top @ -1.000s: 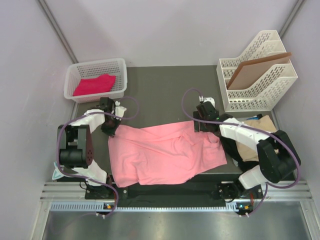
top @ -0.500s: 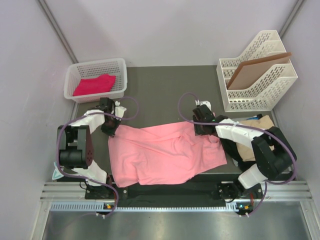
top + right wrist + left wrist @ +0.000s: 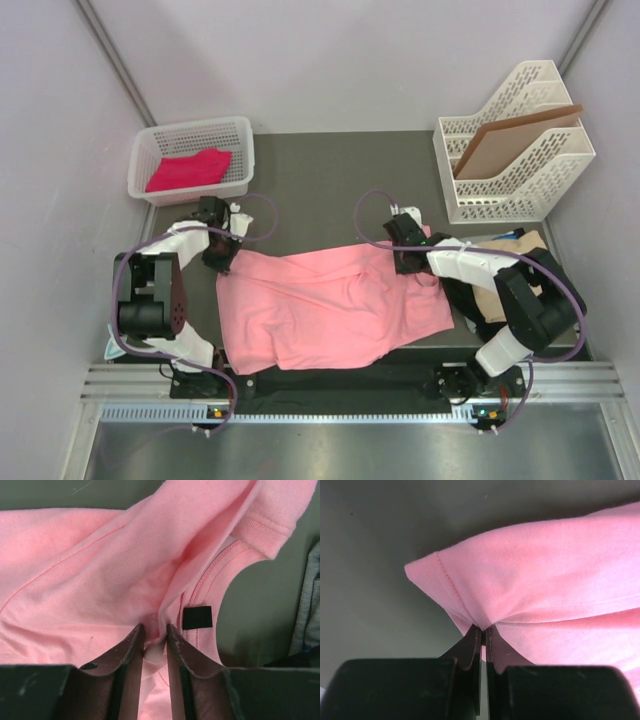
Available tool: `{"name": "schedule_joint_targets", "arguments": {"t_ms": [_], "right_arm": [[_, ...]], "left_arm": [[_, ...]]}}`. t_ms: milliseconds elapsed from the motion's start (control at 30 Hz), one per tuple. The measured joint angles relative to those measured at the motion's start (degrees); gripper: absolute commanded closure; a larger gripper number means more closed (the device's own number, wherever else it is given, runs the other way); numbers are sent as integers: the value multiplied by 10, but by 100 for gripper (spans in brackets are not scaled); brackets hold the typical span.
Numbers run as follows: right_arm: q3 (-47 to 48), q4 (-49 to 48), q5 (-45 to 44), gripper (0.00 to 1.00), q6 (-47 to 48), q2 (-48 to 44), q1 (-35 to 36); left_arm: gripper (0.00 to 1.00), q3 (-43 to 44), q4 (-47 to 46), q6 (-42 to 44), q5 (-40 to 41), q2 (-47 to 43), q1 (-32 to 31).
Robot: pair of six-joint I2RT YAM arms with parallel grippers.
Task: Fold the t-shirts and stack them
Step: Flatten out the tshirt
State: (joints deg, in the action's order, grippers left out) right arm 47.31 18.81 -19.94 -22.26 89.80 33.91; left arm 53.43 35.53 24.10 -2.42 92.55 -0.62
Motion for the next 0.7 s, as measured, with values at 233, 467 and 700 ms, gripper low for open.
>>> {"name": "schedule_joint_targets", "arguments": {"t_ms": [233, 467, 700], "right_arm": [[5, 12, -11, 90, 1, -5, 0], [11, 38, -28, 97, 2, -33, 1], [29, 63, -34, 100, 2, -75, 1]], "left_arm": [[98, -3, 2, 0, -4, -5, 0], [100, -3, 13, 0, -14, -9, 0], [100, 18, 55, -2, -37, -33, 0]]}}
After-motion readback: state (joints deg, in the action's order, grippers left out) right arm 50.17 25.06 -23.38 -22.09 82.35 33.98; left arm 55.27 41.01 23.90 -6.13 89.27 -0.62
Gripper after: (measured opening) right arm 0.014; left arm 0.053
